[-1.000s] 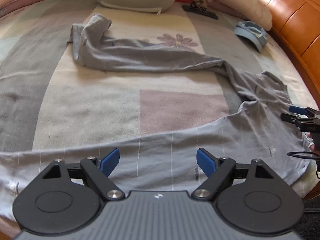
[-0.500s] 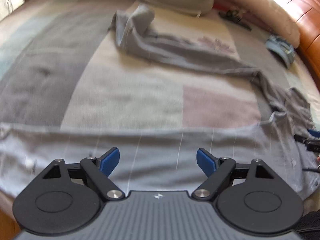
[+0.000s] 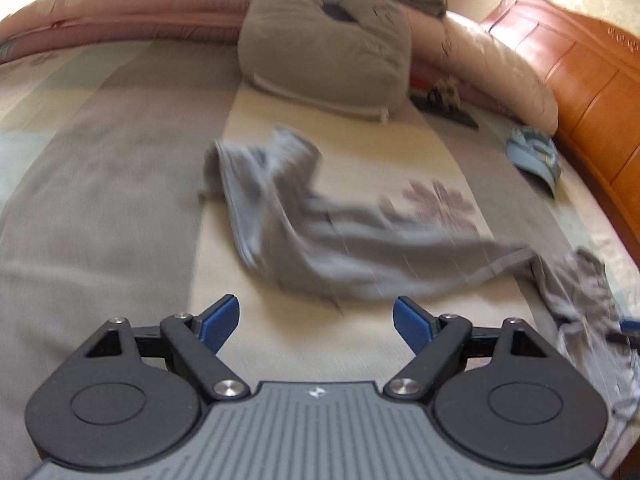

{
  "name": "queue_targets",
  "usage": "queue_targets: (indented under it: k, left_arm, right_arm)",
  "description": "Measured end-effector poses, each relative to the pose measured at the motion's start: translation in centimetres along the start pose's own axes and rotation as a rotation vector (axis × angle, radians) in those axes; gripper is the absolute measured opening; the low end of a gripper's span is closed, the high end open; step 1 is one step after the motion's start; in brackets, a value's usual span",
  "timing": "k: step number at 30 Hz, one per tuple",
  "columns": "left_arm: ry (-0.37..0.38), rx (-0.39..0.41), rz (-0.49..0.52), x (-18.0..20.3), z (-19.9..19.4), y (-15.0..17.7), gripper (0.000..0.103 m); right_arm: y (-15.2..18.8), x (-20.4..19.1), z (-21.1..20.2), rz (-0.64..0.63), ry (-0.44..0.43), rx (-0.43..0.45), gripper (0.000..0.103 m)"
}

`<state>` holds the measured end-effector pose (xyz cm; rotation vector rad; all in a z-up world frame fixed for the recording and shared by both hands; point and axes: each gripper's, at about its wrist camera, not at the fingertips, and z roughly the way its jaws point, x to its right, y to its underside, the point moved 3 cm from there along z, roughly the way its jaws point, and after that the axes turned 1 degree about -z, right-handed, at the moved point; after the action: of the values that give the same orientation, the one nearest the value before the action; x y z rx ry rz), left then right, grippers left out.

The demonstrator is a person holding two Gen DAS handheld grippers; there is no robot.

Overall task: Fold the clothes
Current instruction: 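Grasp the grey sleeve cuff with the left gripper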

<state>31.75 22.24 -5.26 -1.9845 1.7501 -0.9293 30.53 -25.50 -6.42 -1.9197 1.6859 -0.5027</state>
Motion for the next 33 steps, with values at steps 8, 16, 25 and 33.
queue_targets:
  k: [8, 16, 25, 33]
  left_arm:
    - [0.113, 0.090, -0.058, -5.0, 5.7, -5.6, 0.084]
    - [0.254, 0.073, -0.146, -6.7, 9.7, -6.4, 0.084]
    - [0.442, 0.075, -0.220, -7.5, 12.3, -7.8, 0.084]
    - [0.491, 0.174, -0.342, -8.3, 10.9, -8.8, 0.084]
  right_arm:
    - [-1.5, -6.5, -0.5, -0.069, -0.003, -0.003, 0.103]
    - [-3.7, -8.9, 0.2, -0.093, 0.024, -0.041, 0.103]
    - [-3.5, -9.3, 2.4, -0.078, -0.046, -0.084, 0.103]
    - [-4.1, -9.5, 4.0, -0.161, -0.120, -0.095, 0.103]
